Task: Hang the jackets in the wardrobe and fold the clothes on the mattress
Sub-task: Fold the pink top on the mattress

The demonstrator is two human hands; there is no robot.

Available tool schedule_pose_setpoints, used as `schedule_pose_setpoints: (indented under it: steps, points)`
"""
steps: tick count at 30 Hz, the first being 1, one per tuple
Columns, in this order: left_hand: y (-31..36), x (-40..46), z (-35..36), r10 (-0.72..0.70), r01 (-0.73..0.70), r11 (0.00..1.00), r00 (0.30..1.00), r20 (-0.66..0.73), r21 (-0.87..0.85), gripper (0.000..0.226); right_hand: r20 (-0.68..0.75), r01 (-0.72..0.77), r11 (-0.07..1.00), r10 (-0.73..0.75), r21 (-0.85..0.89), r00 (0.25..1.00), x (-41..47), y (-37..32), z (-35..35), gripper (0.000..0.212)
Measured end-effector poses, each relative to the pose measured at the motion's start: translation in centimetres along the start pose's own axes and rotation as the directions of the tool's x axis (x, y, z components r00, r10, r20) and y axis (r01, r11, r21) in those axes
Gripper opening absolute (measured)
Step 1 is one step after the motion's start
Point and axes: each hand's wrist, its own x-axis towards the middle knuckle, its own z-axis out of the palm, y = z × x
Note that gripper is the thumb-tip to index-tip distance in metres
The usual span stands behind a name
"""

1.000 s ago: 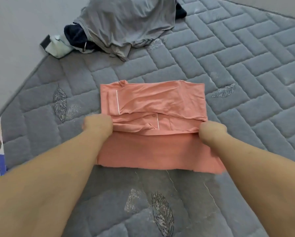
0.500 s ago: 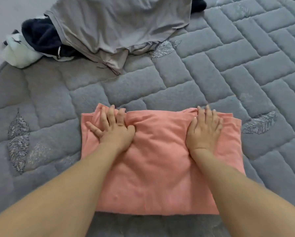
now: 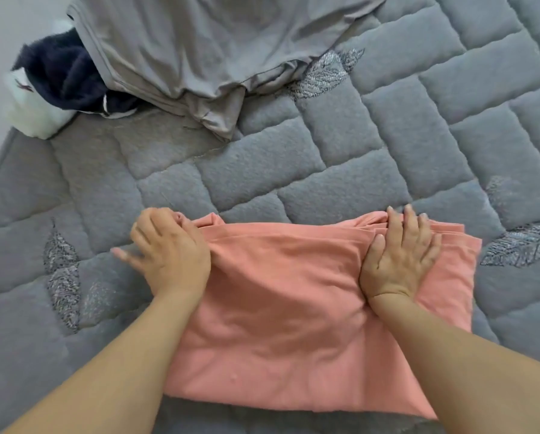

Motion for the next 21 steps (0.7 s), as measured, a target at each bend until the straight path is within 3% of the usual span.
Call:
schedule_pose_setpoints:
  steps: [3,7,10,13,16,18,21]
  points:
    - [-0.6,-1.9,0.1,-0.265,0.281,0.952,0.955,0.132,-0.121,0.059,-0.004,0.003,1.0,-0.003,0.006,1.0,0.2,0.2,0.2,0.059]
    - [-4.4,-5.3,-0.1,-0.163,0.191,0.978,0.949,0.268,-0.083,0.073,-0.028,0.004,1.0,-0.003,0.031,1.0,0.4,0.1,0.4,0.06]
    - [-6.9,-4.3,-0.4,-0.165,0.275,0.943,0.876,0.453,-0.187,0.066,-0.03,0.014,0.999,-0.013,0.041,0.999,0.4,0.3,0.3,0.062]
    - [-8.8,-2.5,0.1,-0.102,0.421,0.819,0.776,0.622,-0.39,0.052,-0.024,0.021,0.999,-0.02,0.046,1.0,0.5,0.3,0.0,0.066]
    - [-10.4,-1.4,1.0,-0.051,0.507,0.682,0.752,0.657,-0.527,0.048,-0.021,0.026,0.997,-0.025,0.068,0.999,0.2,-0.3,-1.0,0.072]
    - [-11.1,-1.4,1.3,0.008,0.503,0.621,0.762,0.647,-0.6,0.042,-0.012,0.159,0.982,-0.159,0.099,0.987,-0.4,-1.8,-2.0,0.072]
    - [-12.1,-1.2,2.1,0.068,0.471,0.591,0.78,0.622,-0.655,0.043,0.045,0.457,0.875,-0.468,0.159,0.882,-1.7,-8.7,-2.3,0.07]
